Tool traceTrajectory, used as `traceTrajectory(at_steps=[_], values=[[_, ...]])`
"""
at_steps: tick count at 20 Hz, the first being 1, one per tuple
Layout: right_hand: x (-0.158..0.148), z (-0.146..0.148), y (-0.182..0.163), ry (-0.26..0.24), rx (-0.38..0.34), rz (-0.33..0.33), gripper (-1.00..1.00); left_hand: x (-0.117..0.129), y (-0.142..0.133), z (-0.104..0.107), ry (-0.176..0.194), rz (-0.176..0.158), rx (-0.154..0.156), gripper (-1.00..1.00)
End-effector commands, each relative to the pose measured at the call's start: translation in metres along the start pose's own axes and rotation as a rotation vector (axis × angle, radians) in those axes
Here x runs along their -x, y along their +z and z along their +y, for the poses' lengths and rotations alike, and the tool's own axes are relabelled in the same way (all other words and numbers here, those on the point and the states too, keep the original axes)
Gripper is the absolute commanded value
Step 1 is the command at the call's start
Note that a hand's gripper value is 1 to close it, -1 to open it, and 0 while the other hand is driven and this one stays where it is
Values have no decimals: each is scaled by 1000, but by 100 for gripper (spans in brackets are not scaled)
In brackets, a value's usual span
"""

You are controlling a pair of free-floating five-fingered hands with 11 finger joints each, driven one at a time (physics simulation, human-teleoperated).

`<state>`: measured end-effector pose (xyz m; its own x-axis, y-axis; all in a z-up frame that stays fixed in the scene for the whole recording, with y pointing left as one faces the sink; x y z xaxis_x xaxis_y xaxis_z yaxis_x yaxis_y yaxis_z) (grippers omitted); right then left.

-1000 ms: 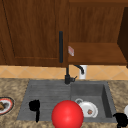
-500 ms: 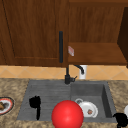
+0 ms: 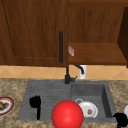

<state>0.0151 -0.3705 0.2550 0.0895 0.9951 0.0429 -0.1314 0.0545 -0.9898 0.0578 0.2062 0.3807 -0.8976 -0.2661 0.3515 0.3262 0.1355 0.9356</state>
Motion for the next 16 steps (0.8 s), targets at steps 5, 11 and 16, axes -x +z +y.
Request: traceTrajectory(at_steps=[5, 11, 16], values=[[0, 0, 0, 0, 0, 0, 0, -16, -11, 29, -33, -1, -108, -100], [0, 0, 0, 0, 0, 0, 0, -29, -18, 39, -24, 20, -146, -100], [0, 0, 0, 0, 0, 0, 0, -33, -19, 40, -18, 12, -176, -100]])
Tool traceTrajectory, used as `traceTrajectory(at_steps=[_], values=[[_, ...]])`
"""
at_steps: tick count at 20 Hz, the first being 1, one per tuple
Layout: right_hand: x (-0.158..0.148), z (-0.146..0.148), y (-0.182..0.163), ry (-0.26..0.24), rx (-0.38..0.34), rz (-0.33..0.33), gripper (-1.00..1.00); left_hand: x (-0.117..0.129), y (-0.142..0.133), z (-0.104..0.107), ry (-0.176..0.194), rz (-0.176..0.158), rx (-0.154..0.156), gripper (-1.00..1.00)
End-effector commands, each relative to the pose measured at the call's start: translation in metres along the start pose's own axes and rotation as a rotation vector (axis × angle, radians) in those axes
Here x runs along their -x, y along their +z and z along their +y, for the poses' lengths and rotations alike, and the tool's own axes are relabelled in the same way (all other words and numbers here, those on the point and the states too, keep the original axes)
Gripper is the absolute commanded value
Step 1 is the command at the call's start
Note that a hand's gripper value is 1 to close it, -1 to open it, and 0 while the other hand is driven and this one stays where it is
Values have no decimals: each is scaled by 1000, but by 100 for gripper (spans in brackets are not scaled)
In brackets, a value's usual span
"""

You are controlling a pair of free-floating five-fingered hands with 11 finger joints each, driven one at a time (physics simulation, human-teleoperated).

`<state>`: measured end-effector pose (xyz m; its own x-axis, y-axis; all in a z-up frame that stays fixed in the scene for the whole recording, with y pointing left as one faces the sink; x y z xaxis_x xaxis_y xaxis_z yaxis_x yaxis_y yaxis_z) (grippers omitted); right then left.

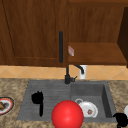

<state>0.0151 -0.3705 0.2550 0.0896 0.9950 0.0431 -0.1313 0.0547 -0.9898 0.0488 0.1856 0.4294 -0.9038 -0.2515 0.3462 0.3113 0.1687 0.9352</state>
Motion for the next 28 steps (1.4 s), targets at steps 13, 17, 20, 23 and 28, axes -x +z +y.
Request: traceTrajectory(at_steps=[13, 17, 20, 23, 28], values=[[0, 0, 0, 0, 0, 0, 0, -4, -1, 0, 35, -13, -217, -100], [0, 0, 0, 0, 0, 0, 0, -4, -2, 1, 26, -28, -247, -100], [0, 0, 0, 0, 0, 0, 0, -4, -2, 1, 21, -37, -268, -100], [0, 0, 0, 0, 0, 0, 0, -4, -3, 1, 23, -42, -287, -100], [0, 0, 0, 0, 0, 0, 0, -6, -4, 1, 16, -43, -313, -100]])
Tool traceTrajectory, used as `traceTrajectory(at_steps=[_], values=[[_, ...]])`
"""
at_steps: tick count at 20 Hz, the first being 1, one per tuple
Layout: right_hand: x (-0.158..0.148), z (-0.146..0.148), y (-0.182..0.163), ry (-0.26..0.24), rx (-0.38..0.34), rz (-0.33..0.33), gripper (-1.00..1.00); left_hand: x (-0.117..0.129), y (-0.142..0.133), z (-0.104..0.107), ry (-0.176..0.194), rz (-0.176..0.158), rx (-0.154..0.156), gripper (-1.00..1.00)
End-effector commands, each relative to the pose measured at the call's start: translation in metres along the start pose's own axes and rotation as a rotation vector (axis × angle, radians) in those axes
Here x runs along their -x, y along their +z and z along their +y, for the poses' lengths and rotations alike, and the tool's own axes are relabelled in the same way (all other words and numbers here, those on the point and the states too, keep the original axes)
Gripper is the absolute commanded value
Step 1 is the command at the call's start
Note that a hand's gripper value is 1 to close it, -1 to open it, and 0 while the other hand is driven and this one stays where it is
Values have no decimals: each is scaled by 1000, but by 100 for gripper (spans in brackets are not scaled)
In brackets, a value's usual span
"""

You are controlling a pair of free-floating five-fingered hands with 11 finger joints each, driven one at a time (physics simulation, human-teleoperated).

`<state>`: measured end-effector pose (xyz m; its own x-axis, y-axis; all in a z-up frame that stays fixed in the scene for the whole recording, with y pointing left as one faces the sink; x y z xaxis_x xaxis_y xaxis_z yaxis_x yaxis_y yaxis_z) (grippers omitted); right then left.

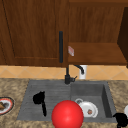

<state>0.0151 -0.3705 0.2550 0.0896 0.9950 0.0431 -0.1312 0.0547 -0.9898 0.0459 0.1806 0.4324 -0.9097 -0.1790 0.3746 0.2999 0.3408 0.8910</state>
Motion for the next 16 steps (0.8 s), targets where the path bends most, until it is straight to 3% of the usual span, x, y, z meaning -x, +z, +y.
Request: traceTrajectory(at_steps=[1, 6, 16], values=[[0, 0, 0, 0, 0, 0, 0, -2, 0, -1, -34, 15, -144, -100], [0, 0, 0, 0, 0, 0, 0, -4, -1, -1, -43, 6, -163, -100], [0, 0, 0, 0, 0, 0, 0, -7, -3, -4, -124, 4, -182, -100]])
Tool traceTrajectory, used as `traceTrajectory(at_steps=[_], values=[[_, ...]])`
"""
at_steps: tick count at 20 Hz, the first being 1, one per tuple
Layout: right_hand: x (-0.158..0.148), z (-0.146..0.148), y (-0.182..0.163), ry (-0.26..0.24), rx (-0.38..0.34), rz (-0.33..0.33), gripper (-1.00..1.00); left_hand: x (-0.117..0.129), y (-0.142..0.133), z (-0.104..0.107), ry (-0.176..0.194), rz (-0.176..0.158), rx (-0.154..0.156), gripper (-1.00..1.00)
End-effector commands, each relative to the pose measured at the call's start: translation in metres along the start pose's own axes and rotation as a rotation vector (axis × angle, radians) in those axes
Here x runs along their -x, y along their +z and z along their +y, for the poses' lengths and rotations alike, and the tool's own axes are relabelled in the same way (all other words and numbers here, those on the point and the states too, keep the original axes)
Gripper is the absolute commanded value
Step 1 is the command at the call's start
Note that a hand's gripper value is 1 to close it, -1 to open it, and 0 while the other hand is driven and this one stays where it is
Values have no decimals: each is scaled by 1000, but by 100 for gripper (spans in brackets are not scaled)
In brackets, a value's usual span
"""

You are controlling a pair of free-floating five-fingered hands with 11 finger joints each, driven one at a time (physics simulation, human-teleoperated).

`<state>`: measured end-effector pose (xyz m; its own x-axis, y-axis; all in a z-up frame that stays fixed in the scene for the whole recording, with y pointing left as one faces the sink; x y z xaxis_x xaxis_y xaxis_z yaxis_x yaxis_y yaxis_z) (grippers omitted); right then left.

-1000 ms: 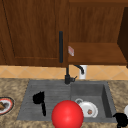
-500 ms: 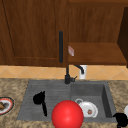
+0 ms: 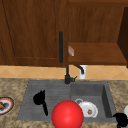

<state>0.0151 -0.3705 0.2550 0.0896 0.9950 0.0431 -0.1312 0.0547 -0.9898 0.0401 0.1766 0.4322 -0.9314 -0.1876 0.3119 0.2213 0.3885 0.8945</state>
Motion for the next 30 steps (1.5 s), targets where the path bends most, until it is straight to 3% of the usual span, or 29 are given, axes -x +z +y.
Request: traceTrajectory(at_steps=[1, 10, 12, 21, 30], values=[[0, 0, 0, 0, 0, 0, 0, -1, -1, -1, -69, 23, -119, -100], [0, 0, 0, 0, 0, 0, 0, -3, -3, -3, -120, 15, -174, -100], [0, 0, 0, 0, 0, 0, 0, -3, -4, -3, -114, 9, -193, -100], [0, 0, 0, 0, 0, 0, 0, -3, -4, -2, -83, -3, -216, -100], [0, 0, 0, 0, 0, 0, 0, -3, -6, -2, -81, -19, -254, -100]])
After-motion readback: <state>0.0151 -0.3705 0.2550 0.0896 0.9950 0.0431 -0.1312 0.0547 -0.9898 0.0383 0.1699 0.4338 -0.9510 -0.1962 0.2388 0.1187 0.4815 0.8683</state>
